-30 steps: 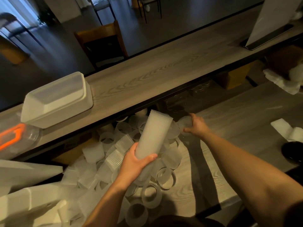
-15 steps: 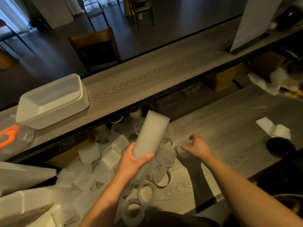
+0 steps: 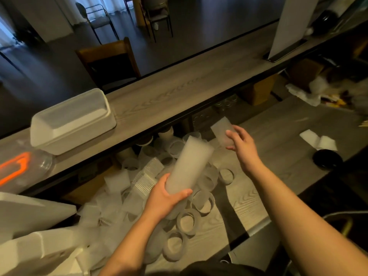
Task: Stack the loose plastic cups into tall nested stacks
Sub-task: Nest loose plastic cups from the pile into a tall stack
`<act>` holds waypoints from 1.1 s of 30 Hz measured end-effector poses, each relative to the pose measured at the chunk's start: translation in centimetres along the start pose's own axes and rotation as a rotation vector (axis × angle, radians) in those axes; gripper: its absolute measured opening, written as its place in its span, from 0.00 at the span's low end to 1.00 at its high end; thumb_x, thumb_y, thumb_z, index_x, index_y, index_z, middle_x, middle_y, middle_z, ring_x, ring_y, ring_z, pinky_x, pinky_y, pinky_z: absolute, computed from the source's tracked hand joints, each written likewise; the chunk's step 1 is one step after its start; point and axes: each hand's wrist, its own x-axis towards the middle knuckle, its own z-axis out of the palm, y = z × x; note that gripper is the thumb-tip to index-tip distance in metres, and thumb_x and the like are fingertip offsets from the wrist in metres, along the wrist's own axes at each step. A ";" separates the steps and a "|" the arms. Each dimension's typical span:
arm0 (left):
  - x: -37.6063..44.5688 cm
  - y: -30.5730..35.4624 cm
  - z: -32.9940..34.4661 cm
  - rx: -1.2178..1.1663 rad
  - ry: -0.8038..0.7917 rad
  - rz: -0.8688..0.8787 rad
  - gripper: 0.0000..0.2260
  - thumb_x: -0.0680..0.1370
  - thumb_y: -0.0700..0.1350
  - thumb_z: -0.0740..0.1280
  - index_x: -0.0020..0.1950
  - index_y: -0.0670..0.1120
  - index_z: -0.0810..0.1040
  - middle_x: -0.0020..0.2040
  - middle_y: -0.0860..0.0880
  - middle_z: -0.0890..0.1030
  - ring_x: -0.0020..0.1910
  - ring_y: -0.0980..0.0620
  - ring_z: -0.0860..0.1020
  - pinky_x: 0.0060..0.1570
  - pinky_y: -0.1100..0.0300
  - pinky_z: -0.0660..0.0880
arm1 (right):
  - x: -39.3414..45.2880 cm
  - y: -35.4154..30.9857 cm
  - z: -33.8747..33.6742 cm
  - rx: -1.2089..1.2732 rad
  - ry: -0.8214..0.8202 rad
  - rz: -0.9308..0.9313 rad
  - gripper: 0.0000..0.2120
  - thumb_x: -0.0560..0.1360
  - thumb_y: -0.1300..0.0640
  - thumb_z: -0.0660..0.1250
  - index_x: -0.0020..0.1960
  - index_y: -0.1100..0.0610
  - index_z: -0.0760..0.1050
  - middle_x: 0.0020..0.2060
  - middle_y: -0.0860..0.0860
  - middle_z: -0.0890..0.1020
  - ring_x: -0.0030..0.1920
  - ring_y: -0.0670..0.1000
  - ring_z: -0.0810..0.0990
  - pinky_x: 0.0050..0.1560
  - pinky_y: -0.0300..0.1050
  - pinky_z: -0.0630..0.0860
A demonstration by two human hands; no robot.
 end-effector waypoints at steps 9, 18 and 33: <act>-0.9 -0.8 -1.3 0.085 -0.054 0.083 0.31 0.64 0.60 0.80 0.61 0.58 0.70 0.53 0.59 0.77 0.49 0.61 0.76 0.43 0.63 0.74 | -4.7 -1.7 1.8 -0.202 -0.178 -0.157 0.30 0.70 0.45 0.65 0.73 0.45 0.68 0.64 0.49 0.73 0.62 0.47 0.73 0.60 0.44 0.73; -1.1 -1.0 -1.9 0.058 -0.126 0.105 0.35 0.61 0.63 0.79 0.63 0.58 0.69 0.54 0.60 0.75 0.51 0.59 0.75 0.42 0.63 0.74 | -6.0 -0.2 2.5 -0.275 -0.426 -0.024 0.34 0.72 0.26 0.55 0.73 0.40 0.67 0.71 0.43 0.70 0.70 0.45 0.69 0.69 0.50 0.67; 2.4 0.8 0.6 -0.192 -0.067 -0.024 0.33 0.56 0.68 0.74 0.57 0.57 0.75 0.53 0.54 0.81 0.50 0.56 0.80 0.43 0.58 0.79 | 1.7 12.1 -2.3 -0.672 -0.115 0.224 0.47 0.71 0.50 0.77 0.81 0.53 0.52 0.78 0.56 0.59 0.76 0.59 0.62 0.74 0.59 0.65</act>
